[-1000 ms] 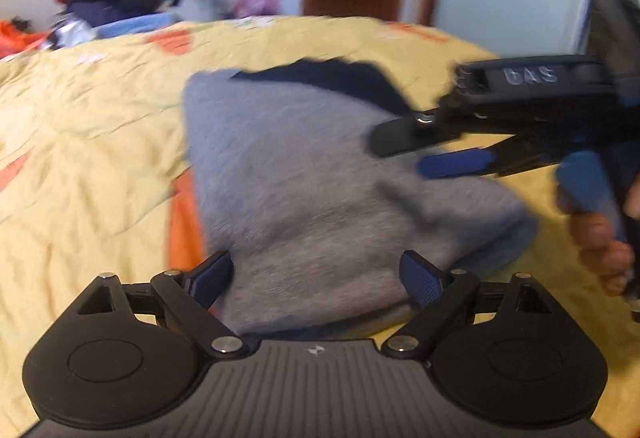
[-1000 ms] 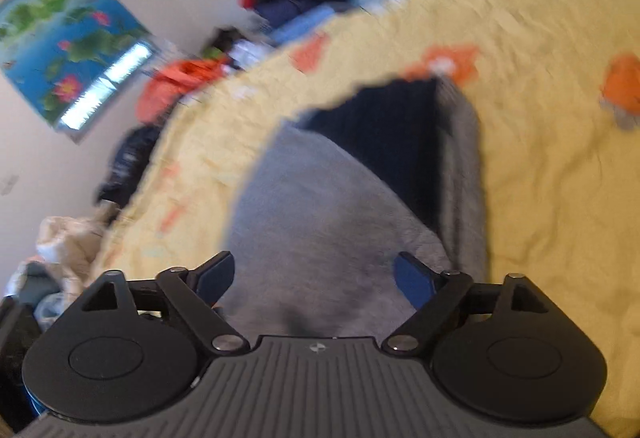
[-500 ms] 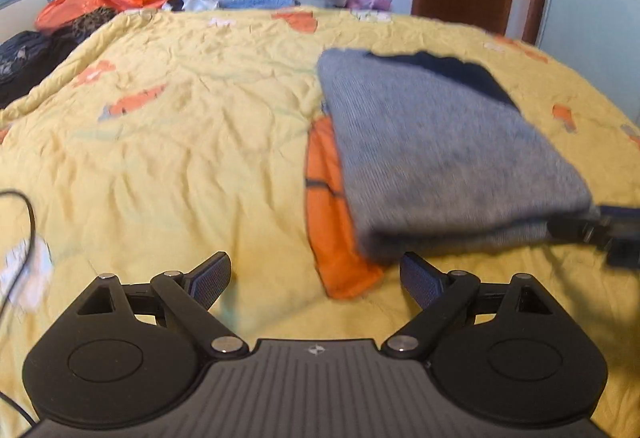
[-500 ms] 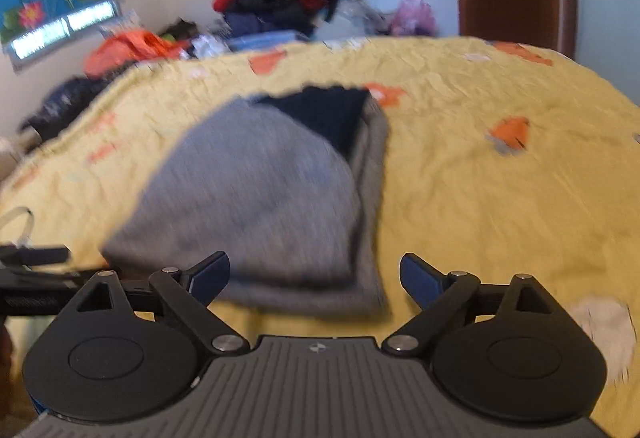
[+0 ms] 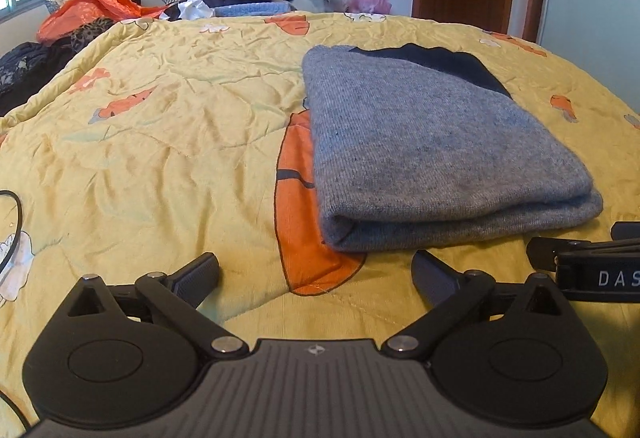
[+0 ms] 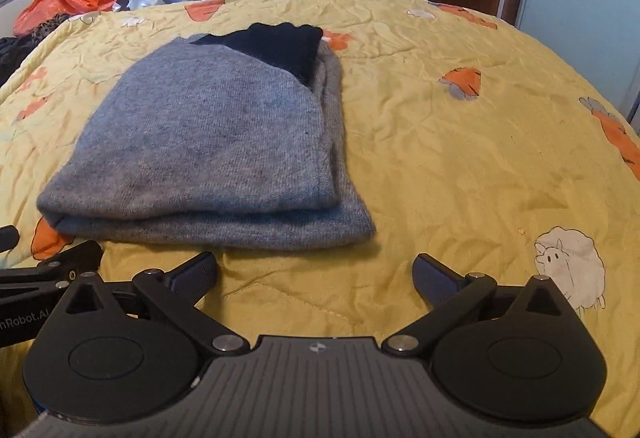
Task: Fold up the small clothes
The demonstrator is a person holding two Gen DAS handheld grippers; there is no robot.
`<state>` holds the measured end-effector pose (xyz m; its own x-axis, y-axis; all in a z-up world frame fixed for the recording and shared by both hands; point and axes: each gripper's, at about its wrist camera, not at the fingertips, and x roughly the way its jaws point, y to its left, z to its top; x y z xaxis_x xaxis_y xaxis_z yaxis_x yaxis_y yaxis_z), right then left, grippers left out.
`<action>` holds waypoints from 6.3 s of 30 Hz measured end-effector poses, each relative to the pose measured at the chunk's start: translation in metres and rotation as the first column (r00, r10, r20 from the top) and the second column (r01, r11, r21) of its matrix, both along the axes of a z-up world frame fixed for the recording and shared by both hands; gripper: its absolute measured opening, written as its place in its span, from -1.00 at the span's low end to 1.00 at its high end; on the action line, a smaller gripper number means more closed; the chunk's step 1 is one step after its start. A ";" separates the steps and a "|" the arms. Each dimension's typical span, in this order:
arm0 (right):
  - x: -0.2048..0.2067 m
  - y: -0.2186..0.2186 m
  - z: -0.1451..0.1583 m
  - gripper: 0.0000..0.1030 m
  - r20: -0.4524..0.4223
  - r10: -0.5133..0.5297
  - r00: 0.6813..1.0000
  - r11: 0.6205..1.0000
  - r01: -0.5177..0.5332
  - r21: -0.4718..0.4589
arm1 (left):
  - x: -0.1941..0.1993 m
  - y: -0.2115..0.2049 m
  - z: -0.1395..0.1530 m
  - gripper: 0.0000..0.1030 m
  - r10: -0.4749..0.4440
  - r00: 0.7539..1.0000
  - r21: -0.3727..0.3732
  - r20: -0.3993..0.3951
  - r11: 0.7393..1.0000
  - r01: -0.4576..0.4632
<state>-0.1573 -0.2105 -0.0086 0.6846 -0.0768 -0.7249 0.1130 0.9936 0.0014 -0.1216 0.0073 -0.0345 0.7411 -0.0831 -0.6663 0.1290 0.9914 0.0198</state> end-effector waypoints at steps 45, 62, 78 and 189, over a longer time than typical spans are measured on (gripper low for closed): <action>-0.018 0.006 -0.007 1.00 0.107 -0.010 0.994 1.000 0.011 -0.010 | 0.000 -0.004 -0.002 1.00 0.023 1.000 0.000 0.013 1.000 -0.023; -0.018 0.006 -0.007 1.00 0.111 -0.013 0.994 1.000 0.014 -0.013 | 0.000 -0.003 -0.002 1.00 0.023 1.000 -0.001 0.014 1.000 -0.023; -0.019 0.007 -0.007 1.00 0.111 -0.013 0.994 1.000 0.015 -0.013 | 0.000 -0.004 -0.002 1.00 0.024 1.000 -0.001 0.014 1.000 -0.024; -0.025 0.001 0.014 0.99 0.113 -0.036 0.993 0.997 0.028 0.070 | -0.003 -0.006 0.012 1.00 0.023 0.996 0.022 -0.090 1.000 -0.021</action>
<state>-0.1827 -0.2100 0.0052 0.7609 -0.0535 -0.6466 0.1402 0.9866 0.0832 -0.1250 0.0013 -0.0224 0.6794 -0.0528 -0.7319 0.1094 0.9935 0.0299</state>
